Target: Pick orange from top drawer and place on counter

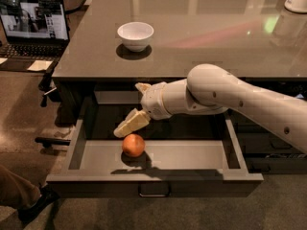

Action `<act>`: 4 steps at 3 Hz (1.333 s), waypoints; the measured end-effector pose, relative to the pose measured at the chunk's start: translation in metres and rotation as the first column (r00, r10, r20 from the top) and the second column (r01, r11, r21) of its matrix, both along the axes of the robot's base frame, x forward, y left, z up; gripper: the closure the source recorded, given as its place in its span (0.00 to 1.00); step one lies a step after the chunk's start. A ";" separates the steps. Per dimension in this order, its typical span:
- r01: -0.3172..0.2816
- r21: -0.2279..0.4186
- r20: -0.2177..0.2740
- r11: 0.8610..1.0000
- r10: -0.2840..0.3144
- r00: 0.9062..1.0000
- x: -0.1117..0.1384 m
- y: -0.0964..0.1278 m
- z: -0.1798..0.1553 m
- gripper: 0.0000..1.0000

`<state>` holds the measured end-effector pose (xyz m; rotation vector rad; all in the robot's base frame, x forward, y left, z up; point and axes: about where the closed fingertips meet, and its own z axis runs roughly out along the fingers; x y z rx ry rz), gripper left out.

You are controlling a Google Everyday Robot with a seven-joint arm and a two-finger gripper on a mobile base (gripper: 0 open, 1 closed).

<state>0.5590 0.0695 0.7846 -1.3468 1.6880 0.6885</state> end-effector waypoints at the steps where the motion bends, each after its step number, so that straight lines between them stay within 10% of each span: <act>1: -0.009 -0.009 -0.006 1.000 0.009 1.000 -0.001 0.003 -0.003 0.00; 4: -0.019 -0.102 -0.134 0.995 0.005 0.991 -0.025 0.013 -0.123 0.00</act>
Offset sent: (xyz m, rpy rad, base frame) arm -0.0244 -0.0007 -0.0944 -0.0674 0.1334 0.0269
